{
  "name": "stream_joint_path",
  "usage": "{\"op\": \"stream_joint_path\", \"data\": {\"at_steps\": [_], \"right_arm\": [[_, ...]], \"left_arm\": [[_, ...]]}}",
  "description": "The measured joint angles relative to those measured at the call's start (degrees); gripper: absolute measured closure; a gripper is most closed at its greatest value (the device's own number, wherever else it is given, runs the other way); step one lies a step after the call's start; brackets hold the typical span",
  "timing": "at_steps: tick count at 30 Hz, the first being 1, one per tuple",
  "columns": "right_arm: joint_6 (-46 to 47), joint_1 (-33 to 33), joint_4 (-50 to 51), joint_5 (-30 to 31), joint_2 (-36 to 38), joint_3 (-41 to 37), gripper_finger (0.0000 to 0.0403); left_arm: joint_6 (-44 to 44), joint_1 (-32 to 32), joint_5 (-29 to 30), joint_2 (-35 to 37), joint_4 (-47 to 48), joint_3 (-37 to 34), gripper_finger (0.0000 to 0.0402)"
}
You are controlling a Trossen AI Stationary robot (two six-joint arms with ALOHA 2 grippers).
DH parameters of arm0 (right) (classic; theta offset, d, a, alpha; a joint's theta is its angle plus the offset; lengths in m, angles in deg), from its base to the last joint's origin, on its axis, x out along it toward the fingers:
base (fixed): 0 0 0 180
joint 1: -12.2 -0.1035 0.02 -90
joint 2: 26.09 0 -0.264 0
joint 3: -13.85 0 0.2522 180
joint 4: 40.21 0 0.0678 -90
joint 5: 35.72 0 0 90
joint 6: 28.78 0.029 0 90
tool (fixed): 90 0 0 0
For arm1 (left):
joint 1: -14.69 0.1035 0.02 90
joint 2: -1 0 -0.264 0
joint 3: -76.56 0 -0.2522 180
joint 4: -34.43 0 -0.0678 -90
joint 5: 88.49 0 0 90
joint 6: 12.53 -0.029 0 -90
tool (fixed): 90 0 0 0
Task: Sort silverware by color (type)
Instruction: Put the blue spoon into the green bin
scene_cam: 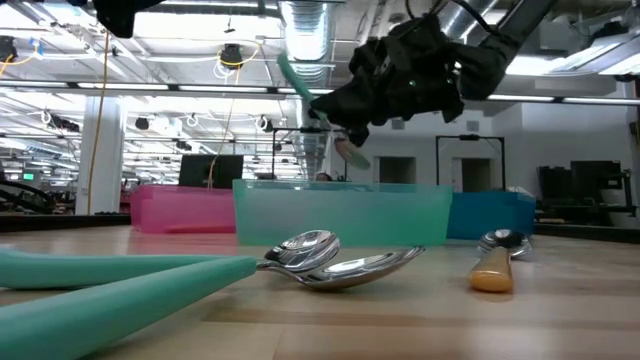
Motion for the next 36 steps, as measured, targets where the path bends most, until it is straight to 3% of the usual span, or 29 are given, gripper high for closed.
{"op": "stream_joint_path", "data": {"at_steps": [5,17,26,36], "right_arm": [[-3.9,-0.7,11.8,1.4,0.0,3.2,0.0328],[-7.5,-3.2,29.2,15.3,-0.2,6.0,0.0328],[-8.2,-4.4,34.3,22.8,-0.2,6.2,0.0328],[-8.4,-4.7,34.9,24.5,-1.4,7.5,0.0328]], "left_arm": [[0.1,0.0,0.0,0.9,-0.1,-0.7,0.0184],[-0.3,0.0,0.1,0.9,0.2,-0.7,0.0184],[-0.3,0.0,0.1,0.9,0.2,-0.7,0.0184],[-0.3,0.0,0.1,0.9,0.2,-0.7,0.0184]]}}
